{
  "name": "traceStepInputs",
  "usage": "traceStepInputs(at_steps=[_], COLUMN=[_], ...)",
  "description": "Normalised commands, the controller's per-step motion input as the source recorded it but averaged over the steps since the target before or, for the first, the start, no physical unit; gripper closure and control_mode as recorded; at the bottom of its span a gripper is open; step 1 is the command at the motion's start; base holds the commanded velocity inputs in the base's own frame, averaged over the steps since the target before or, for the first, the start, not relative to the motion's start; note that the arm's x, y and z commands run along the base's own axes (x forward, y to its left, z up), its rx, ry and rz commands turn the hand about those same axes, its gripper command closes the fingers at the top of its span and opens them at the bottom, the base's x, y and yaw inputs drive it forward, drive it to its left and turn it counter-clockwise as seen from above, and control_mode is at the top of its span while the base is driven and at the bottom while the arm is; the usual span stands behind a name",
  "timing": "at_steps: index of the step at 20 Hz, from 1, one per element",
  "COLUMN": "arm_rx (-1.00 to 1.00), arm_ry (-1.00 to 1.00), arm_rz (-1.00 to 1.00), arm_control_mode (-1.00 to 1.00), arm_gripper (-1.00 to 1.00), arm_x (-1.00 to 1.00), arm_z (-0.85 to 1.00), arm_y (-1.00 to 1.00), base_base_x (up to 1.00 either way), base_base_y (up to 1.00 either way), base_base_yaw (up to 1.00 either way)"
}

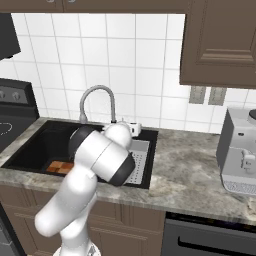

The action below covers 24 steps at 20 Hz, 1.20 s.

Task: Turn on the sink faucet with hot water and rinse the cutting board for ten seconds, then turn off the faucet. Push the cutting board to reach the water if necessary.

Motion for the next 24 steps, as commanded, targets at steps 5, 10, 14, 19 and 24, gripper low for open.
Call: traceStepInputs(at_steps=[5, 10, 14, 19, 24], arm_rx=[0.0, 0.0, 0.0, 0.0, 0.0], arm_ry=[0.01, 0.0, 0.0, 0.0, 0.0], arm_rz=[0.0, 0.0, 0.0, 0.0, 0.0], arm_control_mode=[-1.0, -1.0, -1.0, -1.0, -1.0], arm_gripper=[-1.0, -1.0, -1.0, -1.0, -1.0], arm_x=[0.18, 0.23, 0.26, 0.19, 0.1], arm_z=[-0.02, 0.0, -0.09, -0.1, -0.19], arm_y=[0.0, 0.0, 0.0, 0.0, 0.0], base_base_x=[0.0, 0.0, 0.0, 0.0, 0.0], base_base_y=[0.0, 0.0, 0.0, 0.0, 0.0], base_base_yaw=[0.0, 0.0, 0.0, 0.0, 0.0])
